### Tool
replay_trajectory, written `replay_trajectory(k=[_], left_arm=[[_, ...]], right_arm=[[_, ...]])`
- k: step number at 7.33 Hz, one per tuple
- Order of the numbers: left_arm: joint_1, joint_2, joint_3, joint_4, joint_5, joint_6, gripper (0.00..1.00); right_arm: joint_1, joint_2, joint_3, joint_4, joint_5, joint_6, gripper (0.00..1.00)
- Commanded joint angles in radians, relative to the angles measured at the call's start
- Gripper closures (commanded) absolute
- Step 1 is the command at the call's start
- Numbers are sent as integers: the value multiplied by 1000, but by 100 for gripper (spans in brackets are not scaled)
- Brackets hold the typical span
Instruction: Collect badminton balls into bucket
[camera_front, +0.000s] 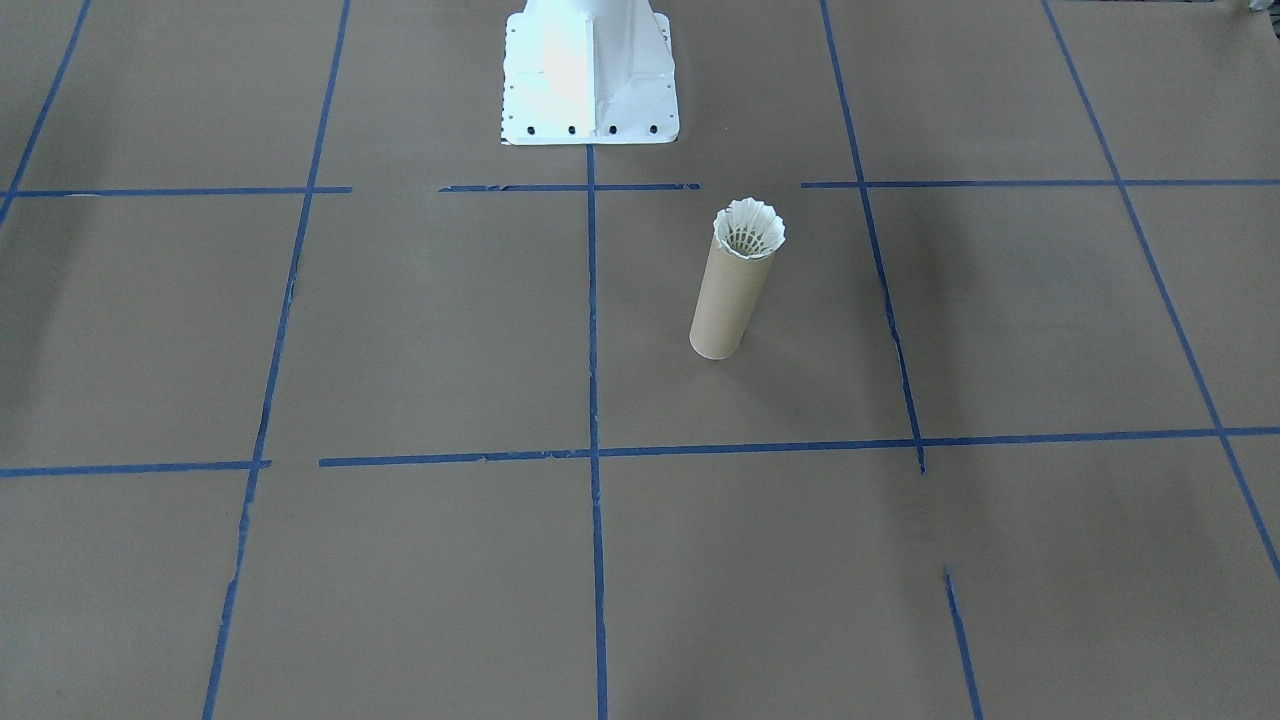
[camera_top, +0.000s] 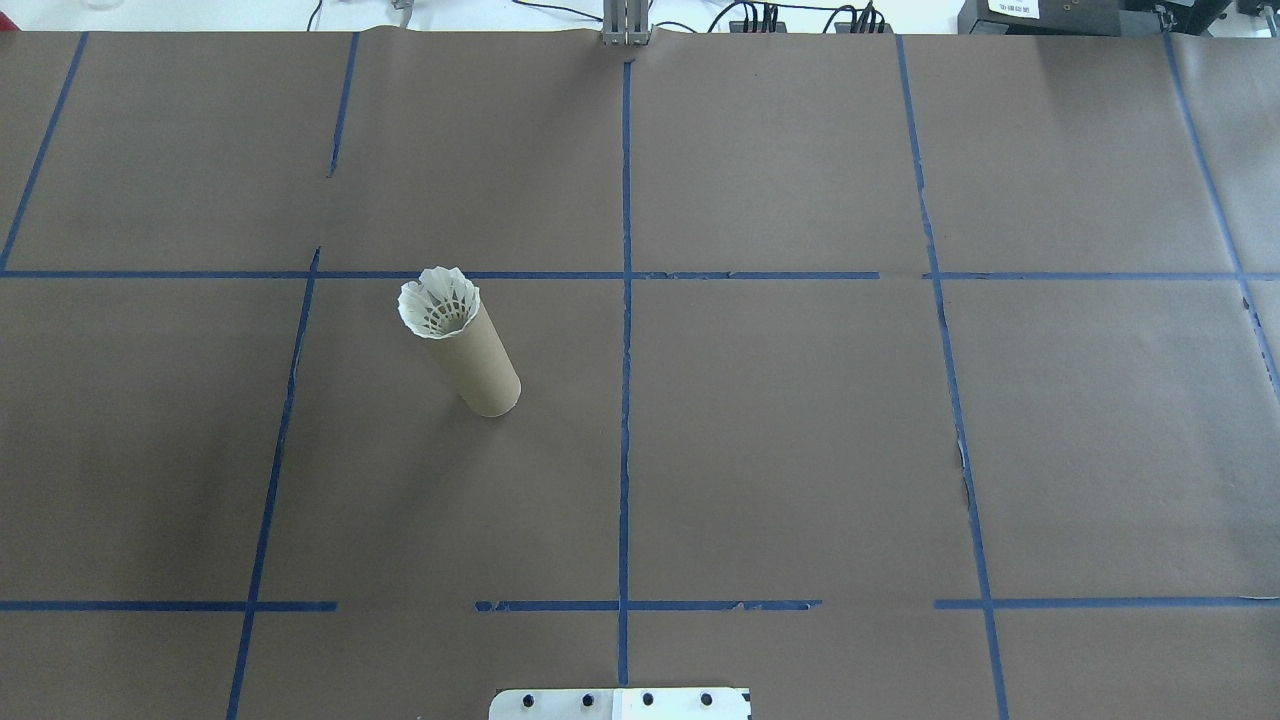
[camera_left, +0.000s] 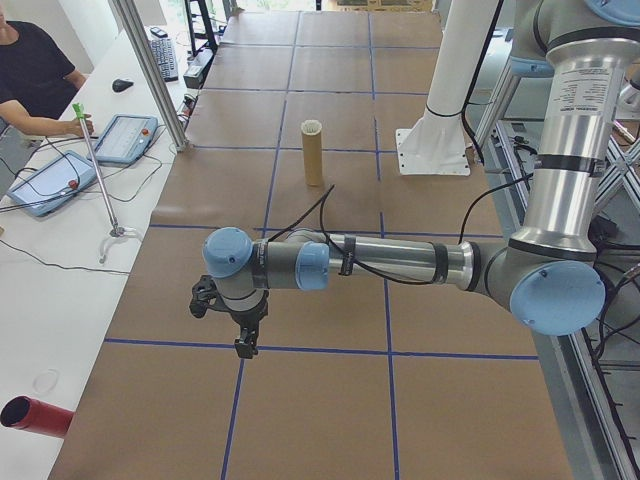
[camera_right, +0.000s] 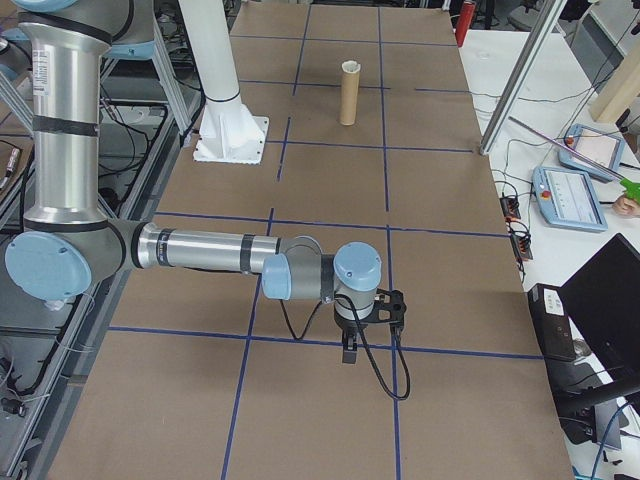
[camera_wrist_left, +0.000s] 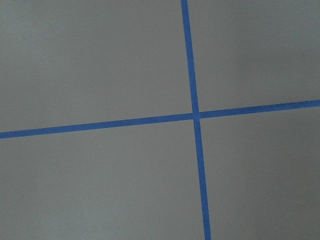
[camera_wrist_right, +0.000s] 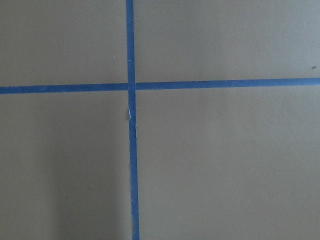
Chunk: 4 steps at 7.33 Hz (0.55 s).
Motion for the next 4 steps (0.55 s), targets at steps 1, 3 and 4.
replay_trajectory(k=[1,3,4], left_arm=[[0,-3,1,0,3,-12,0],[-2,-9,-1,-2,5,-12,0],[-2,-14,1,-2,6,-12,0]], right_arm=[[0,0,0,0,0,0,0],[0,0,0,0,0,0,0],[0,0,0,0,0,0,0]])
